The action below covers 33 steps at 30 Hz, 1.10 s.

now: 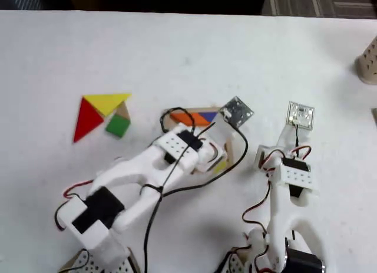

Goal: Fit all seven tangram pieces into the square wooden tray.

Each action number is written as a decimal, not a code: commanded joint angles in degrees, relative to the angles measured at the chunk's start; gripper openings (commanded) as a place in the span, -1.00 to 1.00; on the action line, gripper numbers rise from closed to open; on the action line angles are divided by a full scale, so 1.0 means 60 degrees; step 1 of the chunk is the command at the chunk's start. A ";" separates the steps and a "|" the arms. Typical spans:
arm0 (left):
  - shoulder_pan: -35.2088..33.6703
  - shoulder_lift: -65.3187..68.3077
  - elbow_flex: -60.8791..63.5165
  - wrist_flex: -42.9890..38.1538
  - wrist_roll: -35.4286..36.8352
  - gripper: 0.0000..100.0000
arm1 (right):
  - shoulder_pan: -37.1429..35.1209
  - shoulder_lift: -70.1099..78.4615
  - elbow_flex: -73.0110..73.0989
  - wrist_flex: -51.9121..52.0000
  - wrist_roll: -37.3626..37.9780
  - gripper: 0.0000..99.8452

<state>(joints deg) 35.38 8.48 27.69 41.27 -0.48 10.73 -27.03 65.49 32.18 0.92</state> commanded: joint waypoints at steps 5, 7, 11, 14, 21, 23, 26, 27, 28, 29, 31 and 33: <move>0.0095 -0.2059 -0.0425 0.1392 0.0674 -0.50 | 0.0022 -0.0286 -0.0029 -0.0198 0.0103 -0.88; 0.0198 -0.2542 0.0059 0.1319 0.0674 -0.50 | -0.0051 -0.0271 -0.0029 -0.0198 0.0103 -0.88; 0.0842 -0.2571 0.1275 0.0220 0.0733 -0.62 | -0.0168 -0.0271 -0.0029 -0.0198 0.0103 -0.88; 0.1209 -0.2015 0.1407 -0.0337 0.0674 -0.96 | -0.0168 -0.0271 -0.0029 -0.0198 0.0103 -0.88; 0.0755 -0.0168 0.0161 -0.0630 0.0747 -0.95 | -0.0168 -0.0271 -0.0029 -0.0183 0.0103 -0.88; 0.0637 0.0300 -0.0117 -0.0601 0.0747 -0.96 | -0.0168 -0.0271 -0.0029 -0.0183 0.0103 -0.88; 0.0418 0.0593 -0.0396 -0.0381 0.0747 -0.96 | -0.0168 -0.0271 -0.0029 -0.0183 0.0103 -0.88; 0.0374 0.0608 -0.0484 -0.0234 0.0747 -0.96 | -0.0168 -0.0271 -0.0029 -0.0183 0.0103 -0.88; 0.0344 0.0608 -0.0513 -0.0147 0.0747 -0.96 | -0.0168 -0.0271 -0.0029 -0.0183 0.0103 -0.88; 0.0271 0.0608 -0.0513 -0.0103 0.0747 -0.96 | -0.0168 -0.0271 -0.0029 -0.0183 0.0103 -0.88; 0.0168 0.0608 -0.0469 -0.0088 0.0747 -0.96 | -0.0168 -0.0271 -0.0029 -0.0183 0.0103 -0.88; 0.0066 0.0608 -0.0542 0.0176 0.0747 -0.96 | -0.0168 -0.0271 -0.0029 -0.0183 0.0103 -0.88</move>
<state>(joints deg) 37.23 12.18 27.25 40.57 3.38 10.20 -27.03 65.49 32.18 0.92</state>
